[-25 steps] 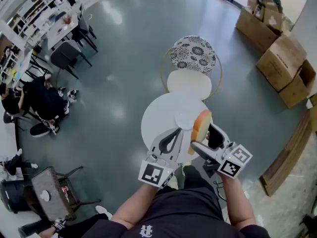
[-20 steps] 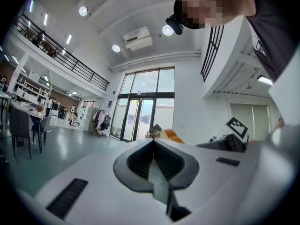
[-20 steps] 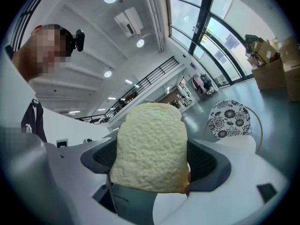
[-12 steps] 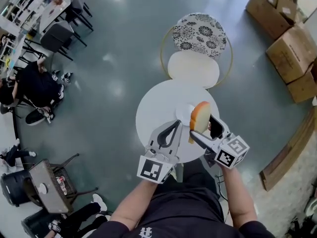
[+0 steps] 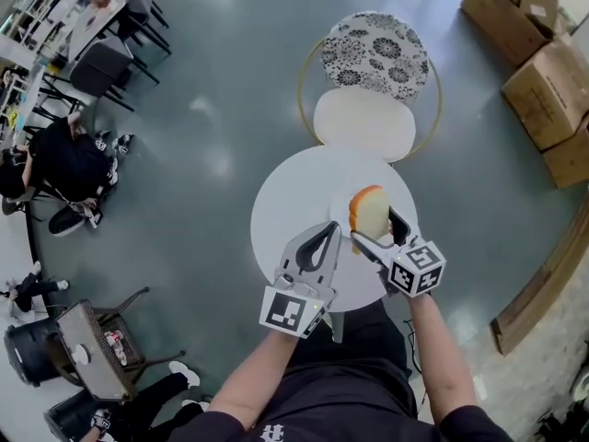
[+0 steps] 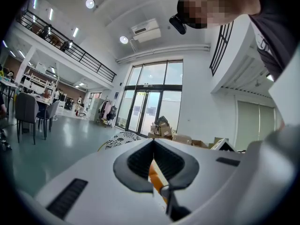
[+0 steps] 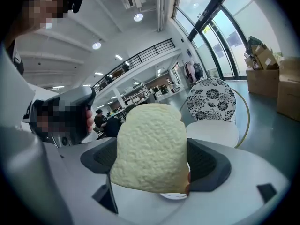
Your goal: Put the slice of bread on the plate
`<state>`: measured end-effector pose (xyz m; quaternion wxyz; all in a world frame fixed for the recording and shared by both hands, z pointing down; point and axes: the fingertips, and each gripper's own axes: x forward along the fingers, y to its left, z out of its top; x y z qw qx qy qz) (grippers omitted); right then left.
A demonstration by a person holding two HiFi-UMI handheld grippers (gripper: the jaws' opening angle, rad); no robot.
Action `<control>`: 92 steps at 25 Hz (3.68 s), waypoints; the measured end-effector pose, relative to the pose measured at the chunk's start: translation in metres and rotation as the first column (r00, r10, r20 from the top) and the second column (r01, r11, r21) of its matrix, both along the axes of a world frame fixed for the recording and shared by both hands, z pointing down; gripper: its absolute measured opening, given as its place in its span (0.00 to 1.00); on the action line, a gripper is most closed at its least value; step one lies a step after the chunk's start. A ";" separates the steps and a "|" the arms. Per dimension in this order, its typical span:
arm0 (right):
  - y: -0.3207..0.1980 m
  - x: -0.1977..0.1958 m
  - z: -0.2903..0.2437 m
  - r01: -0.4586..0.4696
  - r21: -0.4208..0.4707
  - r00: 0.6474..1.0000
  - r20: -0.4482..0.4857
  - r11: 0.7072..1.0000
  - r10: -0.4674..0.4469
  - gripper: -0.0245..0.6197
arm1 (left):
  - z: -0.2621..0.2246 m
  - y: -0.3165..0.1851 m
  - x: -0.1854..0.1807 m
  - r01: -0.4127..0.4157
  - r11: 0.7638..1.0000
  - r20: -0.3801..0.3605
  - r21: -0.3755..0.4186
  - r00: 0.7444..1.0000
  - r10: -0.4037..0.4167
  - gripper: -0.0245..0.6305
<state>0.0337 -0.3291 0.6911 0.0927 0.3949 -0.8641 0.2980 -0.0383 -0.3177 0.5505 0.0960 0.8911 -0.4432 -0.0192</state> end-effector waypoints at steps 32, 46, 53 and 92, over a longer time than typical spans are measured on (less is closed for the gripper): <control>-0.031 -0.012 0.135 0.046 -0.141 0.892 -0.439 0.989 -0.104 0.76 | 0.062 -0.013 -0.014 0.038 0.997 0.018 -0.066 0.999 -0.036 0.05; -0.032 -0.014 0.134 0.042 -0.206 0.862 -0.488 0.978 -0.139 0.76 | 0.050 -0.011 -0.019 0.056 0.994 0.017 -0.097 0.998 -0.054 0.05; -0.025 -0.020 0.085 0.047 -0.174 0.912 -0.395 0.984 -0.113 0.76 | 0.034 -0.004 -0.017 0.038 0.993 0.018 -0.113 0.999 -0.036 0.05; 0.088 -0.062 -0.318 -0.041 0.338 0.998 0.067 0.940 0.019 0.05 | -0.190 0.091 -0.022 -0.090 0.996 -0.008 -0.023 0.996 0.090 0.05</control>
